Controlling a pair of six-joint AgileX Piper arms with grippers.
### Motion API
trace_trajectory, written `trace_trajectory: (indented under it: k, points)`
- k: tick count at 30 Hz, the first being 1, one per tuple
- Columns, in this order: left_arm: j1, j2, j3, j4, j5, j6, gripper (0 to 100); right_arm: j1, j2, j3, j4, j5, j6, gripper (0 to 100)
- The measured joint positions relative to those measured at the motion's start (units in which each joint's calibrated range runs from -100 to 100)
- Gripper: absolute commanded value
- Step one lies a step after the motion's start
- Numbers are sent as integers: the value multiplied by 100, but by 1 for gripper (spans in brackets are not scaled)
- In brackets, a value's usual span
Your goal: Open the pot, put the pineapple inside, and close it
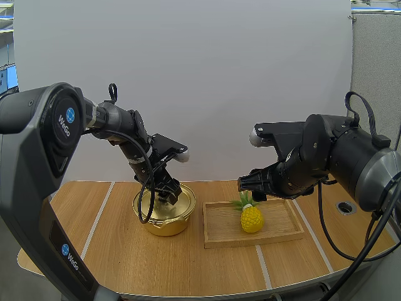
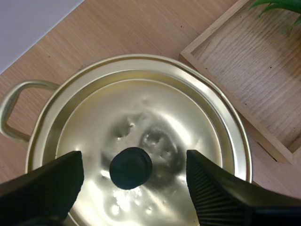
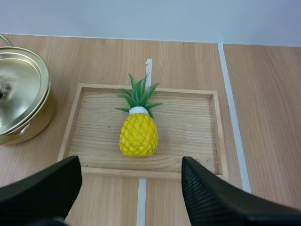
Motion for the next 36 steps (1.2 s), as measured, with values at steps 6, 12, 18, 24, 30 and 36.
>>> trace_trajectory:
  k: [6, 12, 18, 24, 30, 36]
  points:
    - [0, 0, -11, 55, -87, -23, 0, 0, 0, 0, 0, 0, 0, 100]
    - [0, 0, -11, 87, -87, -31, 0, 0, 0, 0, 0, 0, 0, 100]
    - [0, -365, -320, 184, 274, -236, 0, 0, 0, 0, 0, 0, 0, 100]
    - [0, -1239, -1155, 345, 385, -497, 0, 0, 0, 0, 0, 0, 0, 100]
    - [0, -2075, -2332, 806, 397, -831, 0, 0, 0, 0, 0, 0, 0, 100]
    - [0, -2459, -3573, 1156, 454, -1189, 0, 0, 0, 0, 0, 0, 0, 100]
